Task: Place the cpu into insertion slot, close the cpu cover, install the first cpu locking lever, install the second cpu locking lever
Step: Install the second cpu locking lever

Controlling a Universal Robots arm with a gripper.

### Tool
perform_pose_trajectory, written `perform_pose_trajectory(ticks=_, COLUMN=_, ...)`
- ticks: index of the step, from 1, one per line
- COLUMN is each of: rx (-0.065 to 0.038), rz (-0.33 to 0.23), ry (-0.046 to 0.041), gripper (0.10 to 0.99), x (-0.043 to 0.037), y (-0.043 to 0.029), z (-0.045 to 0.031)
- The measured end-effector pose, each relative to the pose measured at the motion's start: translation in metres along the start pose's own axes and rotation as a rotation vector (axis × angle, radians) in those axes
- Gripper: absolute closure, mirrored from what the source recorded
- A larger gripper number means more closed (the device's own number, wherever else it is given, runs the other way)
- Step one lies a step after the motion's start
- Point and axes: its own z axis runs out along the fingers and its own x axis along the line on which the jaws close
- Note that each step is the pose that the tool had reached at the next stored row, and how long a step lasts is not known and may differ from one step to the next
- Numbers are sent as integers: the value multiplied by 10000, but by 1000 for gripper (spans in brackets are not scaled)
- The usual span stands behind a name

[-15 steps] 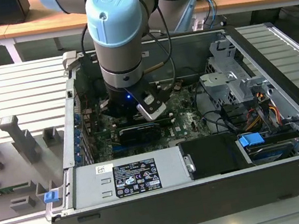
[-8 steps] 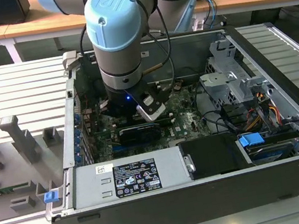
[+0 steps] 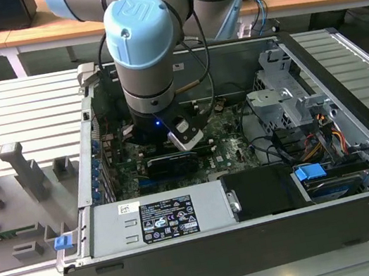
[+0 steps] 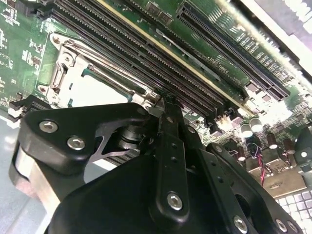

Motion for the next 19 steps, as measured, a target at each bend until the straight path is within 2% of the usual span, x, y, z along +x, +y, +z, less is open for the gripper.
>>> perform_pose_trajectory(ticks=3, rx=-11, rz=1, ry=0, gripper=980, x=-4, y=34, z=-120)
perform_pose_trajectory(ticks=6, rx=-10, rz=1, ry=1, gripper=980, x=-6, y=52, z=-182)
perform_pose_trajectory(ticks=11, rx=-10, rz=0, ry=0, gripper=980, x=-8, y=63, z=-220)
perform_pose_trajectory(ticks=12, rx=-11, rz=0, ry=0, gripper=980, x=-9, y=72, z=-254)
perform_pose_trajectory(ticks=19, rx=13, rz=0, ry=2, gripper=980, x=-14, y=106, z=-355)
